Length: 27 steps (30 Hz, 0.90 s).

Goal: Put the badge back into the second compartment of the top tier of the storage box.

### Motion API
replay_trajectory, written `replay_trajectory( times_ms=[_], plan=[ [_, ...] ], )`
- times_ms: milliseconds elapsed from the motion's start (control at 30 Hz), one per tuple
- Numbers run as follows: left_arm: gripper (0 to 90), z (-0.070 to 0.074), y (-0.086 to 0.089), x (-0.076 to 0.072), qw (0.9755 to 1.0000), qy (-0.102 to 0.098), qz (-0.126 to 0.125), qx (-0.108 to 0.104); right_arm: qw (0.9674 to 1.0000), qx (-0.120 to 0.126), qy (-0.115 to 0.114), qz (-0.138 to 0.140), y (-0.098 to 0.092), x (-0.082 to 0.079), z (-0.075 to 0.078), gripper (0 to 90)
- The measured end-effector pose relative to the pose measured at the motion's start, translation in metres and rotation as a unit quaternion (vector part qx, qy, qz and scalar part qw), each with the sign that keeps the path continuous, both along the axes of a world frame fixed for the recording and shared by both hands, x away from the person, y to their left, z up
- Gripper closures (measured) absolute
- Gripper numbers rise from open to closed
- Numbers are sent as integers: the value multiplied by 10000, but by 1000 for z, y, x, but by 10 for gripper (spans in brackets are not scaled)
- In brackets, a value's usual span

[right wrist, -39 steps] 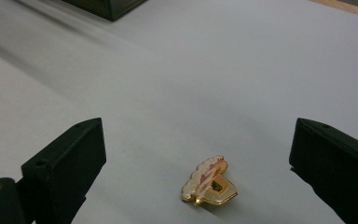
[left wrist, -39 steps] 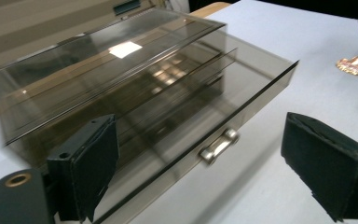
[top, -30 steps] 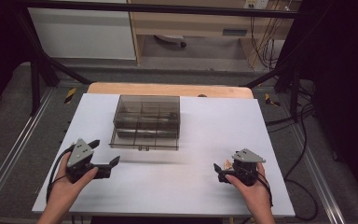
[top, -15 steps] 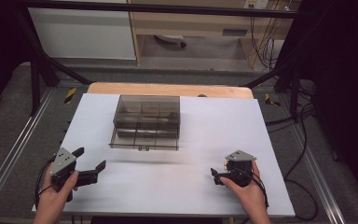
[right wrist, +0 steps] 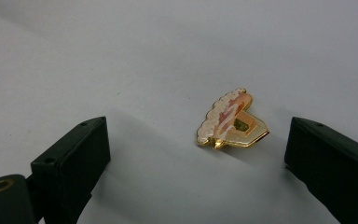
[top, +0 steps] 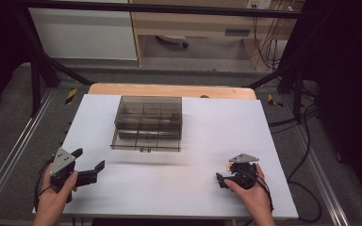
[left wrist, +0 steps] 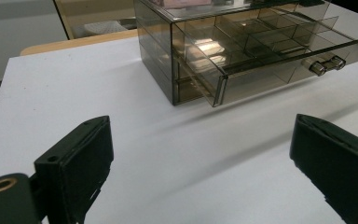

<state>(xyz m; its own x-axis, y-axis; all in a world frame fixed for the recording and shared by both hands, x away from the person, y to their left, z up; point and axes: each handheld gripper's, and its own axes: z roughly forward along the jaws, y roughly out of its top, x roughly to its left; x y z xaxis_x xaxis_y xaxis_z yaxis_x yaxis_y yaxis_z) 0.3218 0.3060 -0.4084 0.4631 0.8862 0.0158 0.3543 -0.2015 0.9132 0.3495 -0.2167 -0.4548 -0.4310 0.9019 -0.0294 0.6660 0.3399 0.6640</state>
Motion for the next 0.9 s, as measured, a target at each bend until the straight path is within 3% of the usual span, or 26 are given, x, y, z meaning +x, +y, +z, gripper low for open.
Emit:
replay_trajectory(
  times_ms=[333, 800, 900],
  plan=[
    [60, -1, -1, 1, 10000, 25, 4, 9, 9998, 154, 98, -14, -5, 0, 0, 120],
    [66, 0, 2, 3, 10000, 50, 11, -8, 9992, 309, -48, -266, -14, 4, 4, 381],
    [67, 0, 2, 2, 10000, 36, -3, -6, 9990, 324, -73, -297, -17, 3, 4, 479]
  ],
)
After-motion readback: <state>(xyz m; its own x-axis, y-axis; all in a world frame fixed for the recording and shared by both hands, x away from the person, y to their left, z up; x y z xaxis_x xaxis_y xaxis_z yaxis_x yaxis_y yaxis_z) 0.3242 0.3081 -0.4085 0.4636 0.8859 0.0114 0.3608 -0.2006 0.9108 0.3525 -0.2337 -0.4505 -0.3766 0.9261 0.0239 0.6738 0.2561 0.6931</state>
